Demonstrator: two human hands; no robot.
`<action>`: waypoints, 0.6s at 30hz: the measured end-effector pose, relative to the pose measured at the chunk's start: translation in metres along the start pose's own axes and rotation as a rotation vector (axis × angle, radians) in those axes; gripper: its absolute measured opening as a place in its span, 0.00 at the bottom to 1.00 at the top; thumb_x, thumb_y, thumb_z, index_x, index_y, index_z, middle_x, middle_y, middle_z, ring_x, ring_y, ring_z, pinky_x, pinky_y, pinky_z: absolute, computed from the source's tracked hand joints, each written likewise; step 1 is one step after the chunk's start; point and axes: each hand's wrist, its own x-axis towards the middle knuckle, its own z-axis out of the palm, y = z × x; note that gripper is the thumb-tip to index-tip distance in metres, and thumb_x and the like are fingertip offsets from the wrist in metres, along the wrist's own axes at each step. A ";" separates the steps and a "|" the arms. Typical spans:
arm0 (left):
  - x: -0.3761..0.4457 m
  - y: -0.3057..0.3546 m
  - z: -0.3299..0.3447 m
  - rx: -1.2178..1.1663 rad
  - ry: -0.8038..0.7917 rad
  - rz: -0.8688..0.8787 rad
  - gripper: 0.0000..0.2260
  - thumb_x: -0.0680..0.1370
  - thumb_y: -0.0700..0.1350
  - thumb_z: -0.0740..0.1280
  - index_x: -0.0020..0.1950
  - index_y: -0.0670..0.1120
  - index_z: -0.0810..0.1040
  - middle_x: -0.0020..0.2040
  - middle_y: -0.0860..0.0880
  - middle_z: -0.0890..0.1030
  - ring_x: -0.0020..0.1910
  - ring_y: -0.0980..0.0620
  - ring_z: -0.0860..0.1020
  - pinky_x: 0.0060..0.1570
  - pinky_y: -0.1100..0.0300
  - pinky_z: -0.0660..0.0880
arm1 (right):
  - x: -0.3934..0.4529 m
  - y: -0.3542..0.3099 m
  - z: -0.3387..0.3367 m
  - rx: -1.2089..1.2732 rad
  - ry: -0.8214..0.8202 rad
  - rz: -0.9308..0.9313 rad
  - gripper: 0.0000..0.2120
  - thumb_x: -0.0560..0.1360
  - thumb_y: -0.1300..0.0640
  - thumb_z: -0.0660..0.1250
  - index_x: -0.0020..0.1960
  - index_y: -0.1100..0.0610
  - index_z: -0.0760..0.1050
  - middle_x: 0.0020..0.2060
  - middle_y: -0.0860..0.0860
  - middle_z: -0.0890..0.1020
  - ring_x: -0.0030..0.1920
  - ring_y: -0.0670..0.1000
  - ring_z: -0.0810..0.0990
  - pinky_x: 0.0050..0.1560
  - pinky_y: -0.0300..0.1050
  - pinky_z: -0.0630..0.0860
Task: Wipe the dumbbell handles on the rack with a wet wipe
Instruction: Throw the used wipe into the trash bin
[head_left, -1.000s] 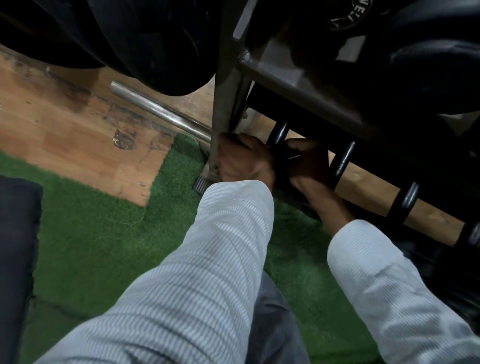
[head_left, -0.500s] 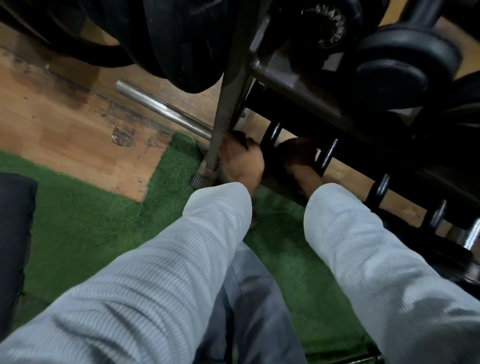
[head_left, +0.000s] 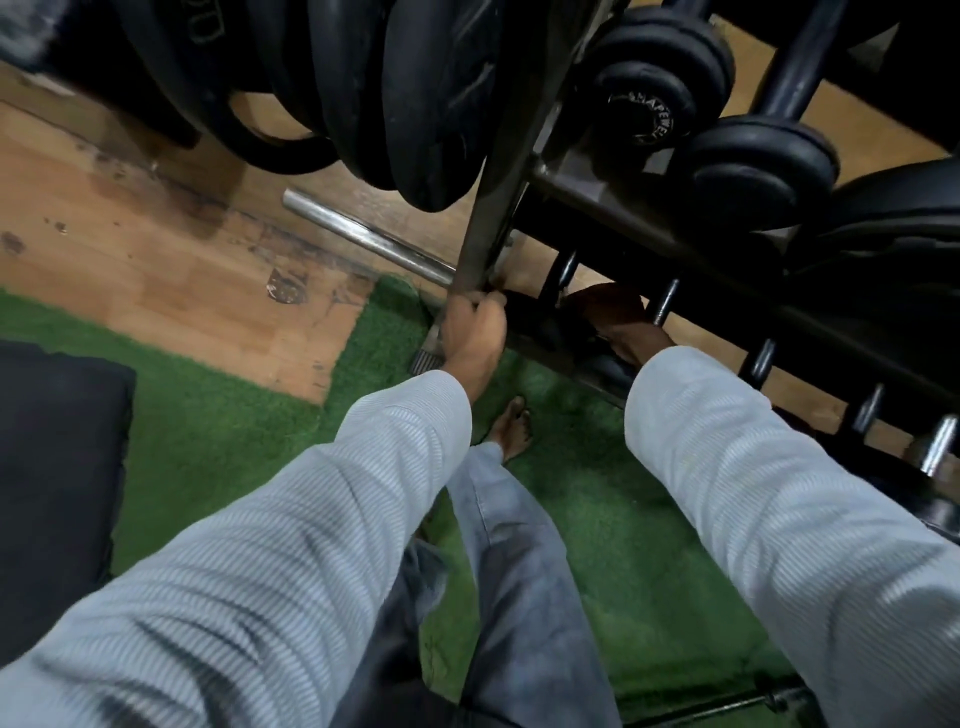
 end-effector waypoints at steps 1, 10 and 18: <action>-0.008 0.004 -0.004 0.007 -0.023 -0.013 0.16 0.67 0.51 0.64 0.52 0.48 0.79 0.53 0.44 0.84 0.54 0.39 0.82 0.58 0.43 0.78 | -0.010 -0.005 -0.001 0.080 0.008 -0.006 0.13 0.69 0.52 0.79 0.51 0.55 0.87 0.49 0.51 0.87 0.50 0.51 0.85 0.51 0.47 0.82; -0.069 0.049 -0.079 0.072 -0.104 0.019 0.07 0.79 0.39 0.65 0.52 0.38 0.82 0.33 0.47 0.80 0.26 0.52 0.73 0.25 0.62 0.66 | -0.130 -0.091 0.034 0.553 0.042 -0.104 0.11 0.70 0.69 0.78 0.51 0.66 0.82 0.40 0.55 0.86 0.41 0.51 0.85 0.49 0.50 0.84; -0.086 0.092 -0.230 0.036 -0.113 0.036 0.09 0.76 0.40 0.66 0.35 0.44 0.78 0.28 0.47 0.76 0.23 0.50 0.69 0.22 0.65 0.63 | -0.247 -0.188 0.111 0.868 0.014 -0.031 0.02 0.73 0.67 0.75 0.46 0.65 0.84 0.38 0.55 0.87 0.39 0.52 0.84 0.54 0.51 0.81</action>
